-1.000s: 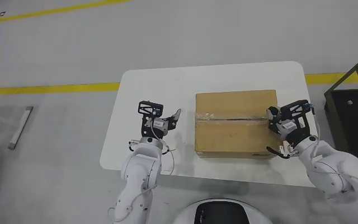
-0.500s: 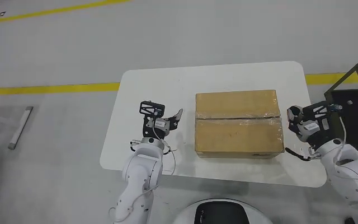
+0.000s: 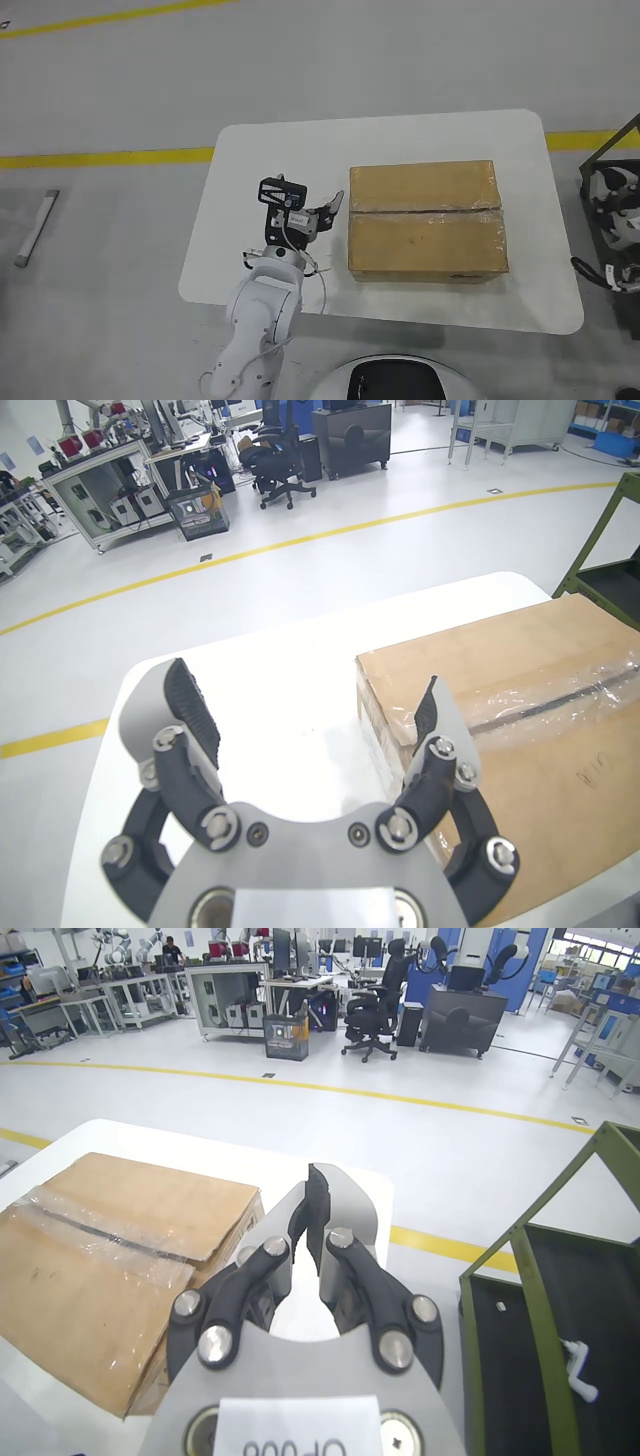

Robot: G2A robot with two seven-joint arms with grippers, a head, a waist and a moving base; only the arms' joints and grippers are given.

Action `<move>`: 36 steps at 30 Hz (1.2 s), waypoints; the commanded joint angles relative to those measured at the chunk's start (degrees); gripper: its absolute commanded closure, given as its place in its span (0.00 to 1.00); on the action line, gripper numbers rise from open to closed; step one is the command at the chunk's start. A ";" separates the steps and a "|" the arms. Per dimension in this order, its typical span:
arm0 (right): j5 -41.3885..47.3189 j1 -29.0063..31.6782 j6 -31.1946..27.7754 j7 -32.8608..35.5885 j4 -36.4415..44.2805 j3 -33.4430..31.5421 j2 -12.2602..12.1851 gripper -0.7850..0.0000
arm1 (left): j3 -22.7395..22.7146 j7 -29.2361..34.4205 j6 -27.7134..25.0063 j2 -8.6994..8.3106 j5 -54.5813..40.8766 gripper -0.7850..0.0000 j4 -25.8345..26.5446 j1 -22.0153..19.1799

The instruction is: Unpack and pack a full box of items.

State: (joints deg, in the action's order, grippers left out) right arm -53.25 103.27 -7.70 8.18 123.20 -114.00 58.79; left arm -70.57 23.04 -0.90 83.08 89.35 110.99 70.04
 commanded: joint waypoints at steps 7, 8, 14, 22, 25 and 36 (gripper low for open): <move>2.10 4.80 2.73 0.62 1.50 -2.30 0.94 1.00 | -0.03 -4.02 3.06 0.11 1.97 0.00 -0.48 -0.78; 2.23 5.13 3.84 2.17 1.21 -2.18 1.04 1.00 | 0.01 -4.03 2.99 0.10 2.27 0.00 -0.64 -0.93; 3.71 5.11 4.98 3.85 1.31 -1.91 1.15 1.00 | 0.82 -3.90 2.26 0.16 2.48 0.00 -1.00 -1.37; -1.72 5.50 9.42 0.27 1.55 1.00 1.68 1.00 | 1.48 -2.87 0.03 0.08 2.21 0.00 -1.02 -0.90; -4.92 6.43 14.86 -3.13 3.21 4.15 2.34 1.00 | 1.11 -2.54 0.07 0.04 2.22 0.00 -1.50 -0.87; -11.93 8.92 24.84 -11.30 6.38 9.14 4.02 0.00 | 0.64 -0.37 4.48 0.55 -4.89 0.00 -1.62 -0.08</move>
State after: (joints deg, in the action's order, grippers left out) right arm -65.46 112.28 16.91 -2.82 129.66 -104.90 62.76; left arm -69.94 22.68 3.57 83.63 84.37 109.36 70.00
